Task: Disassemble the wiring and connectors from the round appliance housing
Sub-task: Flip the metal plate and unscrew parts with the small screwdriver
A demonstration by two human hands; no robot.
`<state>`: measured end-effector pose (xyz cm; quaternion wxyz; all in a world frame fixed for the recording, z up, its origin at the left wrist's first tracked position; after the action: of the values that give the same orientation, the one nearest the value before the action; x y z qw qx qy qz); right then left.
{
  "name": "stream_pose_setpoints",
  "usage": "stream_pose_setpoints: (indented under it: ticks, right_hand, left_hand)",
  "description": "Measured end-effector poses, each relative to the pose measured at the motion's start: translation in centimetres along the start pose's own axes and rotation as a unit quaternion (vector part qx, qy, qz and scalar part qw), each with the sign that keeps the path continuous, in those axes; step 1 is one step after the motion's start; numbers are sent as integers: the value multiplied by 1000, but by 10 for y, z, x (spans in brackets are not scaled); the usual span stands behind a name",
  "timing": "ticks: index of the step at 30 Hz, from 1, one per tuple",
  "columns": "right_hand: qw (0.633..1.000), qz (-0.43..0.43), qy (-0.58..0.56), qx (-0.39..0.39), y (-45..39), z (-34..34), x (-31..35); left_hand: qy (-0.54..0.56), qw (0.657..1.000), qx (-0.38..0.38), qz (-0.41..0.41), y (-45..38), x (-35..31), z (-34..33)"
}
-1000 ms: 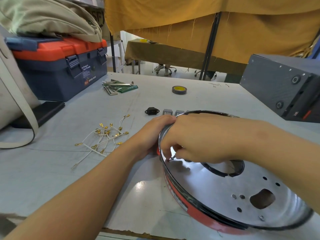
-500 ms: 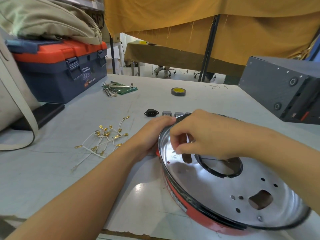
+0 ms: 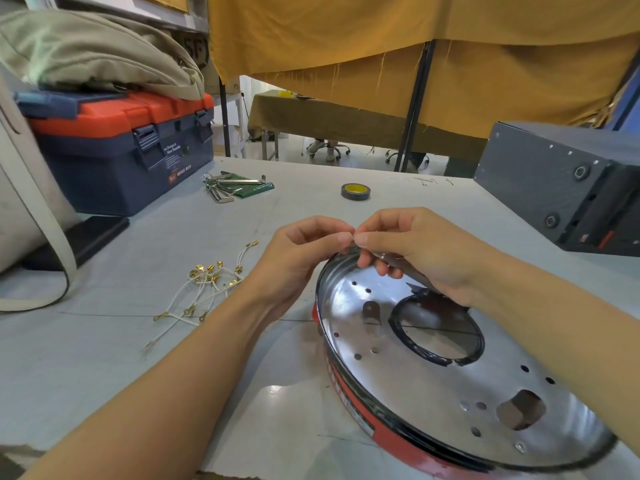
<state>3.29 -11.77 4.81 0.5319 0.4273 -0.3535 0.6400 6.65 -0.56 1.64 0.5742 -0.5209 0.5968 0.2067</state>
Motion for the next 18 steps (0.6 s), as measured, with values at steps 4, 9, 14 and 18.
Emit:
stream_pose_setpoints:
  ticks: [4,9,14,18]
  right_hand:
    - [1000,-12,-18,0,-1,0,-4]
    - [1000,-17,19,8,-3,-1,-6]
    - [990,-12,143,11,-1,5,-5]
    - [981,-2,194,-4,1,6,-3]
  left_hand:
    - [-20,1000,-10,-6,0,0,3]
    - [-53,998,-23,-15,-2,-6,12]
    - [-297,942,-157,3,-4,-7,56]
    - [-539,835,-94,60,-5,10,57]
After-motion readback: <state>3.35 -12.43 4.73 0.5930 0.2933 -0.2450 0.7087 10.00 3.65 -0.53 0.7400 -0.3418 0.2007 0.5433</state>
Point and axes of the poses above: each hand's wrist, its own y-axis away from the middle knuckle, its own z-axis out of the back of the hand, x = y × z, the point moved 9 cm from there along -y, towards the middle knuckle, and after that the axes turned 2 degrees about -z, right-handed, at the moved point
